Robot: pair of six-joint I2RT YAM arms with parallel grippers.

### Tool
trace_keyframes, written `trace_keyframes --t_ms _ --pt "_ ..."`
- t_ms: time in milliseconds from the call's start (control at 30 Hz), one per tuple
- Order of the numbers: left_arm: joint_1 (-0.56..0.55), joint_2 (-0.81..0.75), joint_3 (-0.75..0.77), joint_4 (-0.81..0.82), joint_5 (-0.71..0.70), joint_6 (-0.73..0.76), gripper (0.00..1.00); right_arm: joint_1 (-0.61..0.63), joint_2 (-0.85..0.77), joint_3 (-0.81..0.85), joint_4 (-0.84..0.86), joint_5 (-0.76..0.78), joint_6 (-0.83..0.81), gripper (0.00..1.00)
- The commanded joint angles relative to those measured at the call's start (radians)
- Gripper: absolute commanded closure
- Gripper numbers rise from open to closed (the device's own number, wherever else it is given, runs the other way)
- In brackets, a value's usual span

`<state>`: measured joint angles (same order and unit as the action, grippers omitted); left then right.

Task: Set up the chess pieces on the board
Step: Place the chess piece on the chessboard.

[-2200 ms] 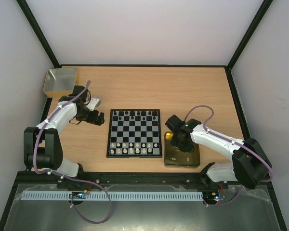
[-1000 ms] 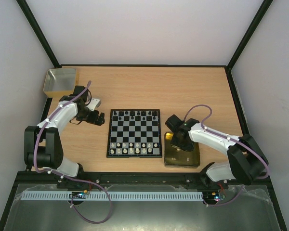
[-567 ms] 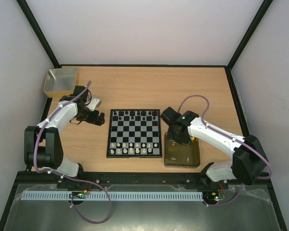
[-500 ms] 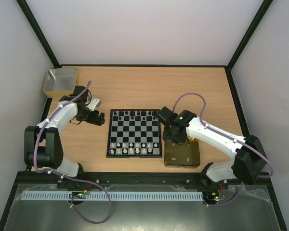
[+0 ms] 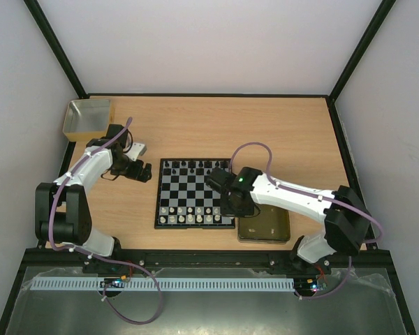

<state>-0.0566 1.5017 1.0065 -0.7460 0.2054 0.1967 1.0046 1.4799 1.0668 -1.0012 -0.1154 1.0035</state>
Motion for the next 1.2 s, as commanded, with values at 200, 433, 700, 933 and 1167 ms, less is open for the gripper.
trace_keyframes --t_ms 200,433,700,933,1167 --pt "-0.005 0.011 -0.009 -0.007 -0.008 -0.009 0.01 0.011 0.089 -0.023 0.099 -0.012 0.001 0.95" --pt "-0.005 0.011 -0.01 -0.007 -0.009 -0.009 0.01 0.011 0.126 -0.032 0.128 -0.009 -0.003 0.94" --pt "-0.005 0.013 -0.01 -0.006 -0.009 -0.01 0.01 0.011 0.147 -0.038 0.144 -0.017 -0.011 0.92" --pt "-0.005 0.017 -0.011 -0.005 -0.008 -0.01 0.01 0.012 0.149 -0.031 0.138 -0.016 -0.014 0.87" --pt "-0.005 0.014 -0.011 -0.006 -0.008 -0.011 0.01 0.011 0.144 -0.027 0.125 -0.019 -0.019 0.84"
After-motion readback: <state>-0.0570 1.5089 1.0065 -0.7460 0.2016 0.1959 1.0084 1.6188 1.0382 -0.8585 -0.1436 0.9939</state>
